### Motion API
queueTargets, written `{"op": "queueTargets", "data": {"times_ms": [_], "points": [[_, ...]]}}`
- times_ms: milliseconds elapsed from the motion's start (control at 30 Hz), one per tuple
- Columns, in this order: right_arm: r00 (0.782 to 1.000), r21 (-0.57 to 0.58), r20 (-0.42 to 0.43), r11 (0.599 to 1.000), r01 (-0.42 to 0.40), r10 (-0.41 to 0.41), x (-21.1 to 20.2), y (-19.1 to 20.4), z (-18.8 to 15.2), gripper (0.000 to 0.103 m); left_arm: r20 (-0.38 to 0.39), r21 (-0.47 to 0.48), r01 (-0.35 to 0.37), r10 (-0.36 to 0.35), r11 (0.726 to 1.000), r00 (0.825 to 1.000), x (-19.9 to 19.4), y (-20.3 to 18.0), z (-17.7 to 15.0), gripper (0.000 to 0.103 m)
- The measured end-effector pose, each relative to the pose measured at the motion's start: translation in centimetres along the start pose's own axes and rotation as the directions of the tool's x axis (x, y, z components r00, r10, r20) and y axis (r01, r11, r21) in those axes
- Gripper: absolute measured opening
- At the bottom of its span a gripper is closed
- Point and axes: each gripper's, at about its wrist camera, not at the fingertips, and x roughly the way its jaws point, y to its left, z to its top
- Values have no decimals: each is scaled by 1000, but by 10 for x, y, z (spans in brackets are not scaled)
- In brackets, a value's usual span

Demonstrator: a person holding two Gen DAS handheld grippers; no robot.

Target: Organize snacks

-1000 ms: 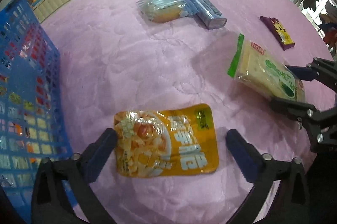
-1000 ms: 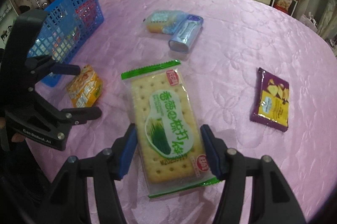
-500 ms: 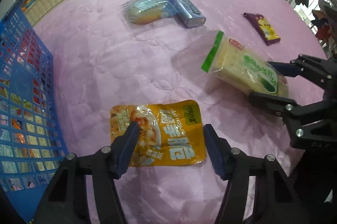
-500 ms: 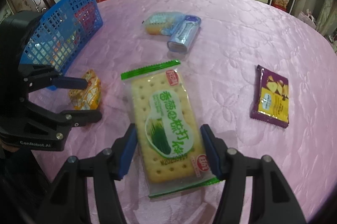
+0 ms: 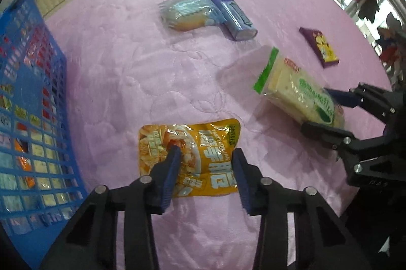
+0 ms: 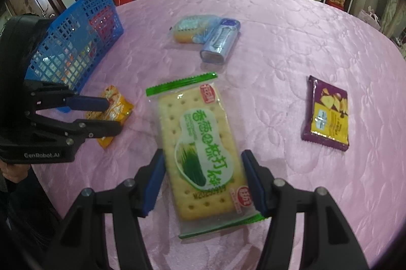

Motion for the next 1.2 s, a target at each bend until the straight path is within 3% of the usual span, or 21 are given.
{"op": "queueTargets", "data": {"times_ms": [100, 133, 400, 633, 800, 1200], "points": [[1000, 21, -5, 1000, -10, 11, -1, -4, 2, 64, 11, 30, -24, 24, 999, 1000, -4, -11, -2, 22], [1000, 31, -7, 999, -18, 18, -2, -5, 3, 64, 15, 35, -14, 13, 999, 1000, -7, -14, -2, 1], [999, 49, -13, 998, -47, 48, -12, -4, 5, 64, 32, 18, 11, -11, 1000, 999, -15, -15, -7, 0], [998, 55, -1, 997, -58, 58, -24, 4, 5, 64, 83, 15, 0, -1, 1000, 997, -42, -19, -8, 0], [998, 44, 34, 997, -58, 56, -45, 20, 9, 64, 134, 6, 34, -34, 999, 990, -72, -21, -9, 0], [995, -10, 69, 997, 76, -75, -98, 57, 30, 64, 232, -55, 81, -66, 995, 970, -148, 3, -10, 0]]}}
